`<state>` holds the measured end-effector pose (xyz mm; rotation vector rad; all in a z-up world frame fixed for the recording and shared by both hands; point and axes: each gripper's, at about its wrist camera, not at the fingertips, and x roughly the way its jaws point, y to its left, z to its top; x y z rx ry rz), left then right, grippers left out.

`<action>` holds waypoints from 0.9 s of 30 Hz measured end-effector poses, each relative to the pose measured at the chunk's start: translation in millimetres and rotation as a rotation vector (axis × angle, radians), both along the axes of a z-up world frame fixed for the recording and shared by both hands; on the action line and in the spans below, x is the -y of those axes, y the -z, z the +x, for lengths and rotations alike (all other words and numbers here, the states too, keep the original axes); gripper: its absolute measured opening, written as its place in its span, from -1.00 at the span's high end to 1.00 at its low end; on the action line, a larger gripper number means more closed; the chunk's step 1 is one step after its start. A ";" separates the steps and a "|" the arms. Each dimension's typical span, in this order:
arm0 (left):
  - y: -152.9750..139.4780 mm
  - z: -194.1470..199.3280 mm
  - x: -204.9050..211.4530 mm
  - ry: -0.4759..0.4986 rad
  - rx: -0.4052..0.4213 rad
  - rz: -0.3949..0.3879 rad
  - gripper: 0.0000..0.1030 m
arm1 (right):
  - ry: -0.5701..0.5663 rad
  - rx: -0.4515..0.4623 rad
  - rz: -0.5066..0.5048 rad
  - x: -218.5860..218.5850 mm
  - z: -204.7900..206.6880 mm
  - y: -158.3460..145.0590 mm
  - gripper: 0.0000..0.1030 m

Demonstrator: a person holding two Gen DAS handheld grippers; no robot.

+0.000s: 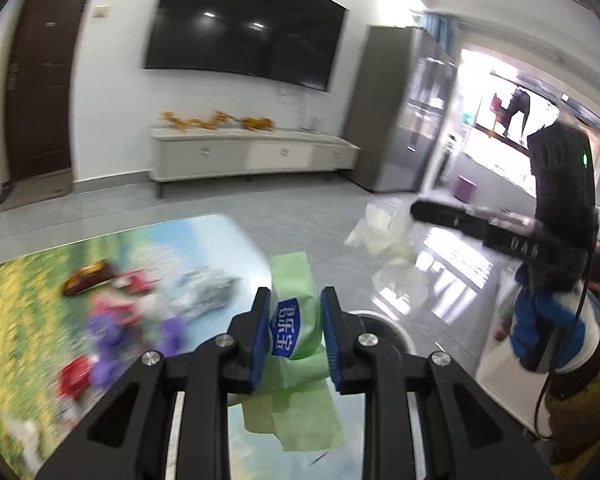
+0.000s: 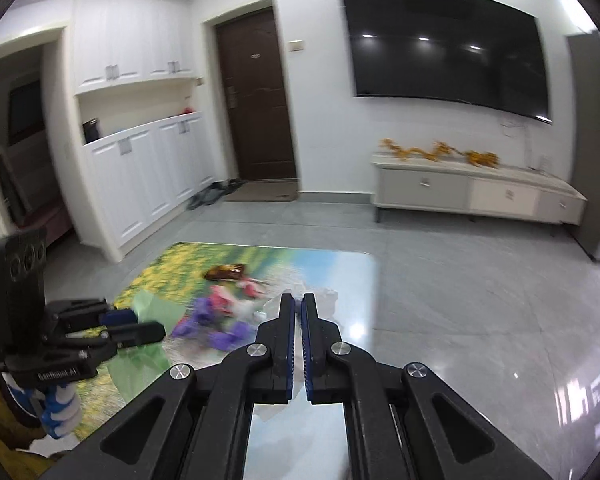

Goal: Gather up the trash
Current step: 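Carry both items over the bin and open both tools to drop them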

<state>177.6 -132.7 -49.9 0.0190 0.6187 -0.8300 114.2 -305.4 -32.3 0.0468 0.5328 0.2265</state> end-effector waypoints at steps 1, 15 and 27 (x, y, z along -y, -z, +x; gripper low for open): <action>-0.7 3.2 18.2 0.030 -0.011 0.003 0.54 | 0.025 -0.004 0.004 12.9 -4.0 3.5 0.92; 61.7 27.4 264.2 0.263 -0.137 0.147 0.49 | 0.352 -0.192 0.127 195.9 -28.4 124.9 0.92; 135.3 49.4 322.0 0.244 -0.244 0.241 -0.26 | 0.442 -0.389 0.264 263.9 -11.4 241.3 0.37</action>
